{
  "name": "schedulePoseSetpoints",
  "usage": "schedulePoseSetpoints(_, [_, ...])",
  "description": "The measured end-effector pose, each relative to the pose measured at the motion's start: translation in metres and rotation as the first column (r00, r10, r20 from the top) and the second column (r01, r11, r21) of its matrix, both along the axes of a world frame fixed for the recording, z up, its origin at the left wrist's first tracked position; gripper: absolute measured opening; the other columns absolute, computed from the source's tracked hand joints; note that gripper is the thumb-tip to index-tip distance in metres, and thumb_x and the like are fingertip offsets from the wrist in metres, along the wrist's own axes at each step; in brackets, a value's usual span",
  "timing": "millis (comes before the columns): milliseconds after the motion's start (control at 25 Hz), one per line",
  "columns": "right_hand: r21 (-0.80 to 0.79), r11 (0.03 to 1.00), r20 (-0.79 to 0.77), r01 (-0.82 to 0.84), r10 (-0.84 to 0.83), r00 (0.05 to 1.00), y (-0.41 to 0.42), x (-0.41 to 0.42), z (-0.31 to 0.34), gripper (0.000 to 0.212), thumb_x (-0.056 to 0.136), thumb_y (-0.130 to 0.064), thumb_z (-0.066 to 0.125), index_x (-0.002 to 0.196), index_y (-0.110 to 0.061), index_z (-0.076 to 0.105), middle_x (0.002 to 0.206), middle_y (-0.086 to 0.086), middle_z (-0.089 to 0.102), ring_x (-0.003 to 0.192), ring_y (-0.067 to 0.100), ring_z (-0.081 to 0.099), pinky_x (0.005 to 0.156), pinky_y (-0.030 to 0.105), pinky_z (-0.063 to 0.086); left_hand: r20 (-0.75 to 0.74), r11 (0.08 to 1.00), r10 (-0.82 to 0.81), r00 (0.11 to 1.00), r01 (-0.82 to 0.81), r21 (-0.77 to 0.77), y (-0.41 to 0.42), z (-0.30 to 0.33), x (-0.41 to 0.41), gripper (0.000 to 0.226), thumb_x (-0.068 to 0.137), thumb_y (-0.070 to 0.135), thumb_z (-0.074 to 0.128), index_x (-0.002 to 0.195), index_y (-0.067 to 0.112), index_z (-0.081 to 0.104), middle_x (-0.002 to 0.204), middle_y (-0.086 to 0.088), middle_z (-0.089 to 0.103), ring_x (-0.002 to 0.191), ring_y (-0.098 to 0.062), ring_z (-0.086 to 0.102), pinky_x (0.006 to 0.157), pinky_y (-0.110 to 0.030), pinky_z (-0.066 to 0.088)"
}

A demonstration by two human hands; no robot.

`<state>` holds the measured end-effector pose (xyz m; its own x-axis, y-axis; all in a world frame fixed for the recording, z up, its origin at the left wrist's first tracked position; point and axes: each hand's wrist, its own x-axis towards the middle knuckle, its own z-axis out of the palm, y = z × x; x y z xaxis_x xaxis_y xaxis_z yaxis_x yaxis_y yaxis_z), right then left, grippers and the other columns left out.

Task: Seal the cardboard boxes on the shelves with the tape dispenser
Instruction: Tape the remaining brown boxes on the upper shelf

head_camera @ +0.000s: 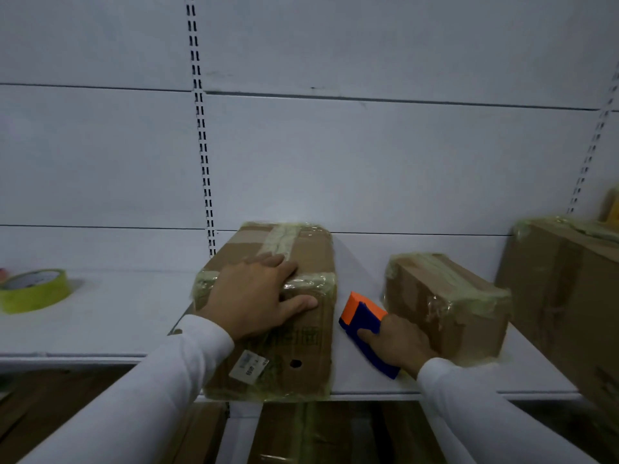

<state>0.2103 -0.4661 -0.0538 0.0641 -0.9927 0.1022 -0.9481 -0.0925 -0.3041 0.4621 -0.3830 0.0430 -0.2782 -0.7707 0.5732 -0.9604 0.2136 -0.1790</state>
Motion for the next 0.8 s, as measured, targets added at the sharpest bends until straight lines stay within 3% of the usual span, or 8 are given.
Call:
schedulePoseSetpoints(80, [-0.043, 0.999, -0.082, -0.027, 0.023, 0.996, -0.009, 0.004, -0.011, 0.037, 0.092, -0.055, 0.051, 0.078, -0.021, 0.049, 0.078, -0.003, 0.056, 0.076, 0.017, 0.060, 0.068, 0.029, 0.049, -0.015, 1.000, 0.004, 1.000, -0.004, -0.013, -0.001, 0.000, 0.000, 0.084, 0.070, 0.090, 0.013, 0.119, 0.035, 0.053, 0.121, 0.011, 0.061, 0.116, -0.014, 0.055, 0.082, -0.034, 0.049])
schedulePoseSetpoints(240, [-0.122, 0.987, -0.132, -0.104, 0.087, 0.987, -0.025, 0.013, -0.017, 0.030, 0.089, -0.053, 0.053, 0.086, -0.023, 0.055, 0.080, -0.002, 0.057, 0.075, 0.019, 0.056, 0.067, 0.029, 0.046, -0.042, 1.000, 0.016, 0.999, -0.017, -0.015, 0.001, -0.002, -0.001, 0.085, 0.071, 0.090, 0.017, 0.122, 0.034, 0.055, 0.125, 0.011, 0.061, 0.116, -0.014, 0.056, 0.083, -0.032, 0.049])
schedulePoseSetpoints(440, [-0.123, 0.983, -0.148, -0.138, 0.119, 0.982, -0.032, 0.012, -0.017, 0.030, 0.089, -0.051, 0.056, 0.089, -0.021, 0.053, 0.085, 0.000, 0.060, 0.076, 0.020, 0.056, 0.068, 0.028, 0.045, -0.075, 0.994, 0.026, 0.997, -0.033, -0.102, 0.004, -0.007, -0.002, 0.078, 0.073, 0.085, 0.031, 0.113, 0.028, 0.065, 0.117, 0.008, 0.066, 0.103, -0.015, 0.064, 0.075, -0.030, 0.051])
schedulePoseSetpoints(560, [-0.148, 0.974, -0.249, -0.171, 0.130, 0.960, -0.027, 0.014, -0.012, 0.036, 0.088, -0.053, 0.057, 0.103, -0.020, 0.060, 0.094, 0.002, 0.065, 0.088, 0.023, 0.063, 0.071, 0.030, 0.048, -0.034, 0.987, -0.005, 0.999, 0.000, -0.160, 0.008, -0.009, -0.004, 0.071, 0.075, 0.079, 0.041, 0.105, 0.021, 0.069, 0.107, 0.004, 0.069, 0.095, -0.017, 0.064, 0.083, -0.033, 0.047])
schedulePoseSetpoints(680, [-0.093, 0.984, -0.263, -0.154, 0.125, 0.957, -0.017, 0.015, 0.007, 0.049, 0.084, -0.061, 0.060, 0.107, -0.017, 0.061, 0.102, 0.004, 0.066, 0.093, 0.024, 0.064, 0.076, 0.032, 0.053, 0.000, 0.998, 0.041, 0.999, -0.041, -0.055, 0.016, -0.003, -0.011, 0.074, 0.076, 0.081, 0.036, 0.112, 0.022, 0.064, 0.112, 0.005, 0.065, 0.102, -0.018, 0.060, 0.092, -0.036, 0.043])
schedulePoseSetpoints(800, [-0.069, 0.990, -0.242, -0.123, 0.103, 0.965, 0.016, 0.017, 0.027, 0.062, 0.081, -0.071, 0.057, 0.109, -0.015, 0.054, 0.097, 0.002, 0.059, 0.085, 0.021, 0.058, 0.072, 0.031, 0.048, -0.054, 0.999, 0.010, 0.998, -0.008, 0.051, 0.032, -0.002, -0.011, 0.076, 0.079, 0.080, 0.033, 0.126, 0.023, 0.053, 0.126, 0.004, 0.058, 0.113, -0.017, 0.054, 0.099, -0.036, 0.037])
